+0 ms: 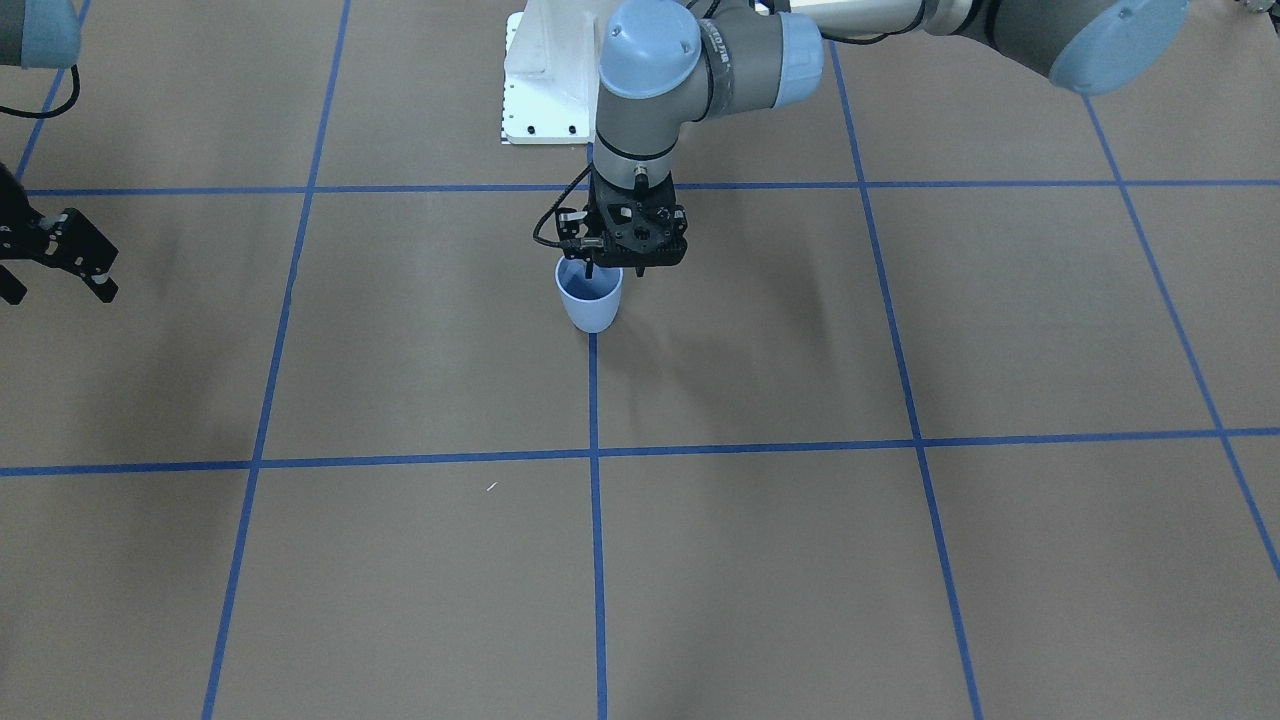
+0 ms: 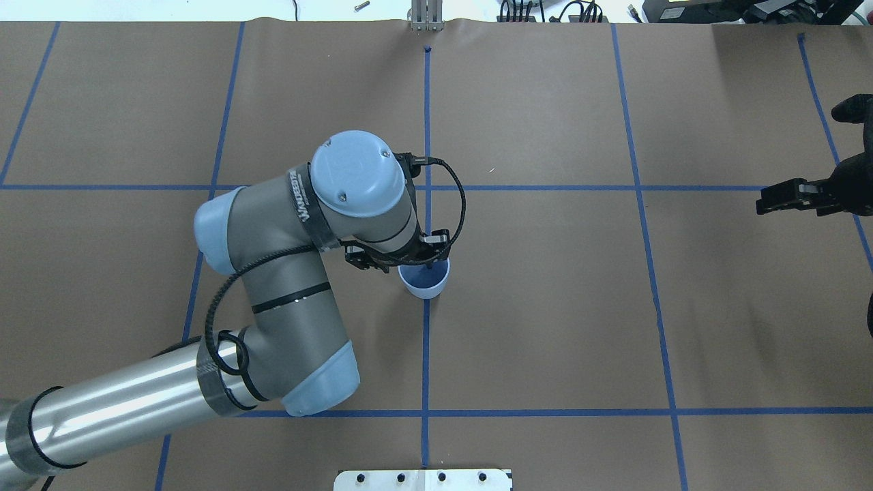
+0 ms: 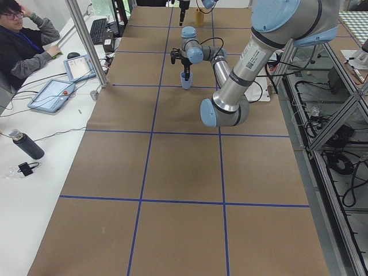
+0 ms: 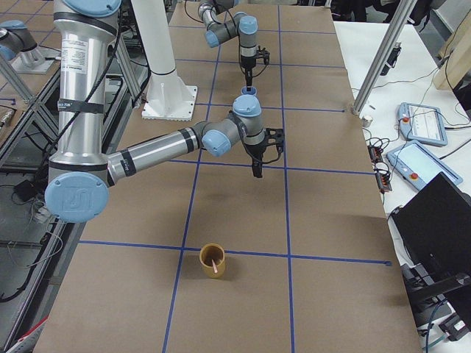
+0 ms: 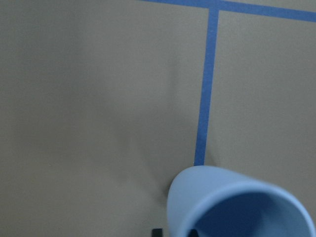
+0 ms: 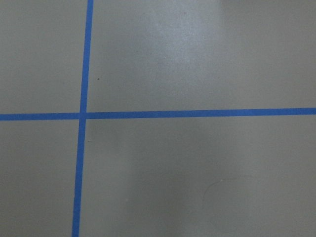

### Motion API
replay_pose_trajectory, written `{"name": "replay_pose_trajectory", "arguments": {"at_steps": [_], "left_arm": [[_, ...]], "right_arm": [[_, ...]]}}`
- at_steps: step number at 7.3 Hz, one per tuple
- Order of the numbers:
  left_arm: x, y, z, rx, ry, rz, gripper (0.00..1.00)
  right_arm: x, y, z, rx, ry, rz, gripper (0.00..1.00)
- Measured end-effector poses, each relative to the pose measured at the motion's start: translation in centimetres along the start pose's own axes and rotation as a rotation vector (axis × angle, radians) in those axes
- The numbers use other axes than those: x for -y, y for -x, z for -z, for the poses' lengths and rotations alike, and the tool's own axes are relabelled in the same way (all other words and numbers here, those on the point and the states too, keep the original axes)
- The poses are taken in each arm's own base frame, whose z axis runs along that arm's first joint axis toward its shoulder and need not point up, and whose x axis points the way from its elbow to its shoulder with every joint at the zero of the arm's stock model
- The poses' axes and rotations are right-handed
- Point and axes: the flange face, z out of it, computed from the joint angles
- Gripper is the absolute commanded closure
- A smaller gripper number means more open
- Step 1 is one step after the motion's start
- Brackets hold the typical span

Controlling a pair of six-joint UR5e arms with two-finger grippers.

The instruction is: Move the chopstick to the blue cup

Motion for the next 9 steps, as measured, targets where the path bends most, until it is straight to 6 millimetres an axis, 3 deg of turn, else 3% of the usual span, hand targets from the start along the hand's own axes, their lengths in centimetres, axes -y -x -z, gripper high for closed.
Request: {"name": "replay_pose_trajectory", "arguments": {"at_steps": [1, 2, 4, 6, 8, 9], "left_arm": [[3.0, 2.7, 2.5, -0.022, 0.006, -0.013, 0.02], [6.7, 7.5, 5.1, -0.031, 0.011, -0.05, 0.02], [14.0, 20.9, 9.6, -0.005, -0.003, -0.199, 0.02], [19.6, 36.8, 13.0, 0.055, -0.004, -0.347, 0.01], [22.1, 50.8, 14.1, 0.119, 0.025, -0.466, 0.02], [22.9, 56.2, 14.4, 0.139, 0.042, -0.505, 0.01]], "right_arm": [[0.5, -1.0, 0.9, 0.003, -0.013, 0.003, 0.0], [0.8, -2.8, 2.1, 0.005, -0.02, 0.028, 0.0], [0.3, -9.5, 4.6, -0.007, -0.024, 0.127, 0.0], [-2.3, -17.6, 7.1, -0.052, -0.035, 0.188, 0.0], [-6.3, -24.9, 8.8, -0.099, -0.045, 0.113, 0.0], [-8.6, -28.3, 9.6, -0.119, -0.055, 0.025, 0.0]]}}
